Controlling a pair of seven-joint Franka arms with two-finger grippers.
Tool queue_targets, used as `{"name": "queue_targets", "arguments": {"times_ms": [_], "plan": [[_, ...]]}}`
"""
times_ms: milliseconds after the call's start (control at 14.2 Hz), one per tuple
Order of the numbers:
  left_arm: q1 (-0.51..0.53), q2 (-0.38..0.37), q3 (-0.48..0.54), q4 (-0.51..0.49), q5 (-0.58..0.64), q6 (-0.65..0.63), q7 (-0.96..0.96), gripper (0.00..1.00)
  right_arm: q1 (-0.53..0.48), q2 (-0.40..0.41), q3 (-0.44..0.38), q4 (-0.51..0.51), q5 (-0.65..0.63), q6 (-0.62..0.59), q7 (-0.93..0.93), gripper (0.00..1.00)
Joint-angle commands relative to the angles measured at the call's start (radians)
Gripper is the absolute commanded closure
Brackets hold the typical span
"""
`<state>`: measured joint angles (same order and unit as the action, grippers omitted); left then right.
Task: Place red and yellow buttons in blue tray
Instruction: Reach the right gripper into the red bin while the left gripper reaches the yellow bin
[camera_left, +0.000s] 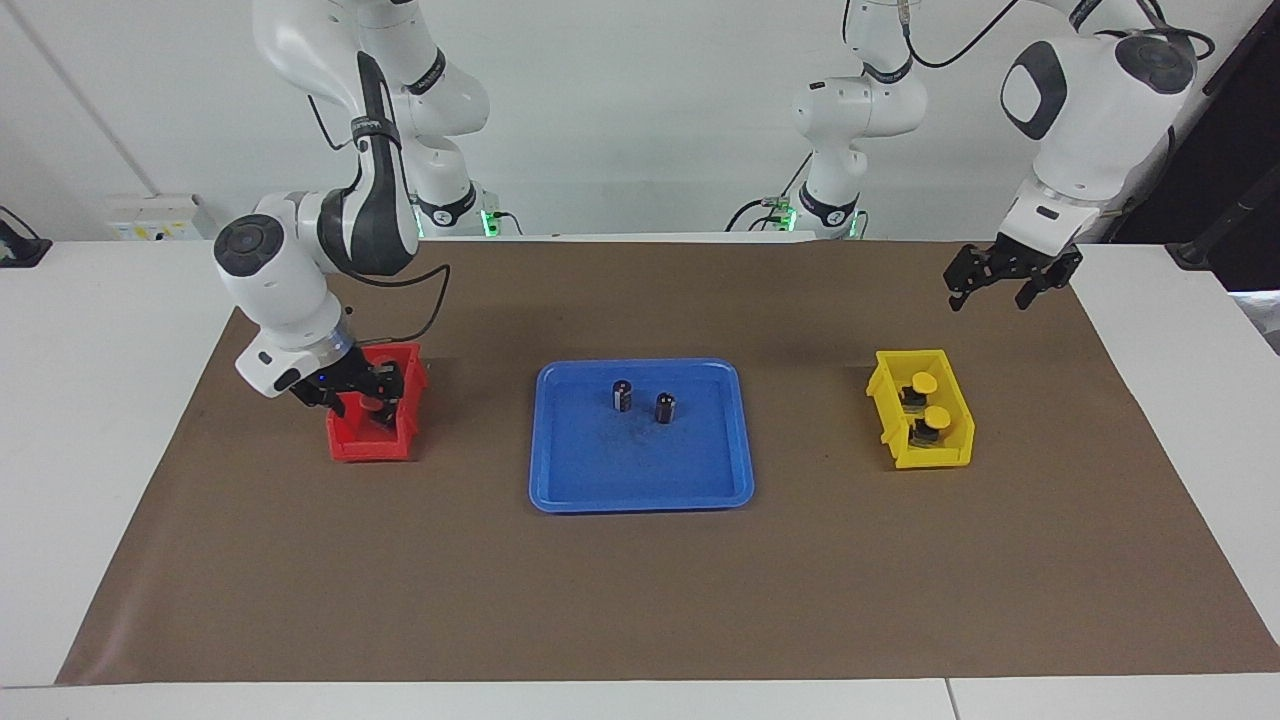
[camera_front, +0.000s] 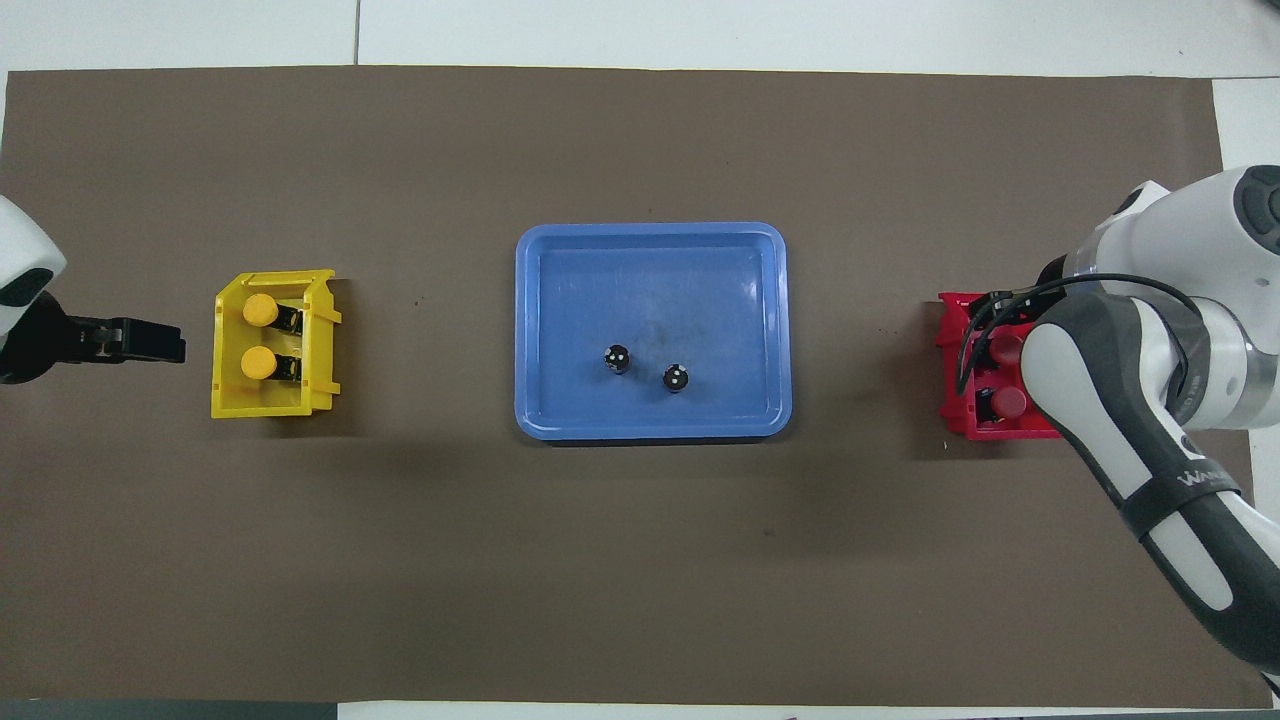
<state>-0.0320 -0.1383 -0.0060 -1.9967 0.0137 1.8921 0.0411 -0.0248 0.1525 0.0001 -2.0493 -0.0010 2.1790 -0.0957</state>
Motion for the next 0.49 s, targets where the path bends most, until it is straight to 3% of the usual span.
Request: {"name": "queue_targets", "arguments": {"times_ms": [0,423], "plan": [[-0.020,0.044,0.004,-0.022,-0.009,0.079,-0.033,0.00,-0.001,-0.021,0.000,-0.045,0.015,0.028,-0.057,0.27],[-0.019,0.098,0.008,-0.100,-0.009,0.185,-0.035,0.21,-0.007,-0.034,0.000,-0.086,0.015,0.059,-0.139,0.30]]}}
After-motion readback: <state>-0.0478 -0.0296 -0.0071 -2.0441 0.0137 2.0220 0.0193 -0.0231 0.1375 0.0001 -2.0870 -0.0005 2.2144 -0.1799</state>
